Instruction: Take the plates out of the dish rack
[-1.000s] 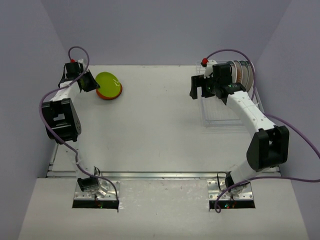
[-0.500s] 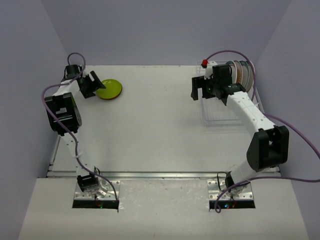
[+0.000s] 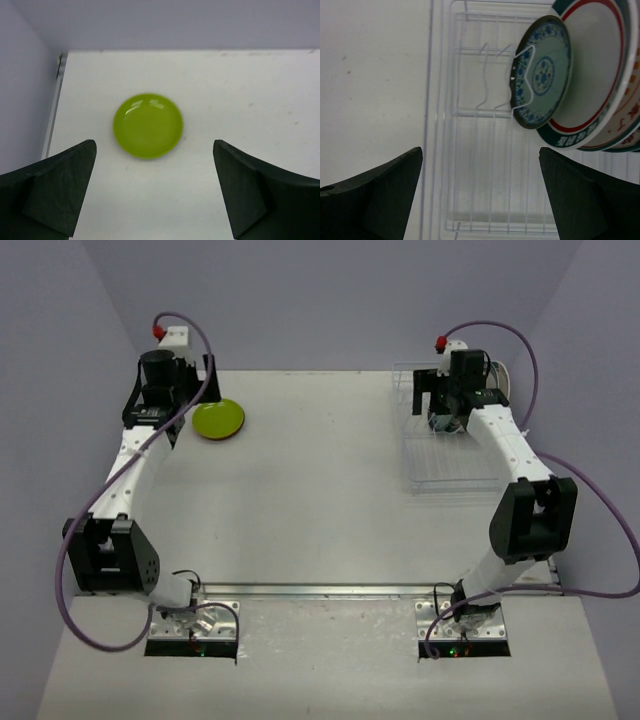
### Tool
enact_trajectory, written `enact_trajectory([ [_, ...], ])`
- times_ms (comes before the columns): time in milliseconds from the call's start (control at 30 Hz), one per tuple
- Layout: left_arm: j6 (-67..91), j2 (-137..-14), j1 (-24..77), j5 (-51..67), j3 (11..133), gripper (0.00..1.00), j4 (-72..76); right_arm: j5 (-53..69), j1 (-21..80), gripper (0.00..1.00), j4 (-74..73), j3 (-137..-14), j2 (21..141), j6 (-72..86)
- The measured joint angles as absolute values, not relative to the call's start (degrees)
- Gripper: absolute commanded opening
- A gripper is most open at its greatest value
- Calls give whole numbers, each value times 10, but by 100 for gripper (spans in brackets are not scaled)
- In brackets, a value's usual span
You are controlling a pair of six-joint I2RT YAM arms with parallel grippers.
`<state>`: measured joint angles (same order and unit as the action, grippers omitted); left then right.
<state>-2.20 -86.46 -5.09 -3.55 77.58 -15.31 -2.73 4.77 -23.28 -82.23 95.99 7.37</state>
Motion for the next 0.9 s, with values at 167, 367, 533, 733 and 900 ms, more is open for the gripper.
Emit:
enact_trajectory([
  [167, -56, -750, 36, -50, 687, 100, -84, -54, -2, 93, -228, -890, 1033, 67],
  [367, -62, -770, 46, -70, 631, 100, -92, -73, -20, 79, -224, -942, 1104, 57],
  [533, -57, -772, 54, -103, 623, 100, -91, -90, -14, 66, -221, -974, 1144, 45],
  [733, -60, -772, 64, -135, 623, 100, -84, -117, -13, 58, -200, -994, 1181, 26],
  [900, -62, -772, 67, -154, 623, 100, -76, -145, 2, 44, -179, -993, 1198, -13],
])
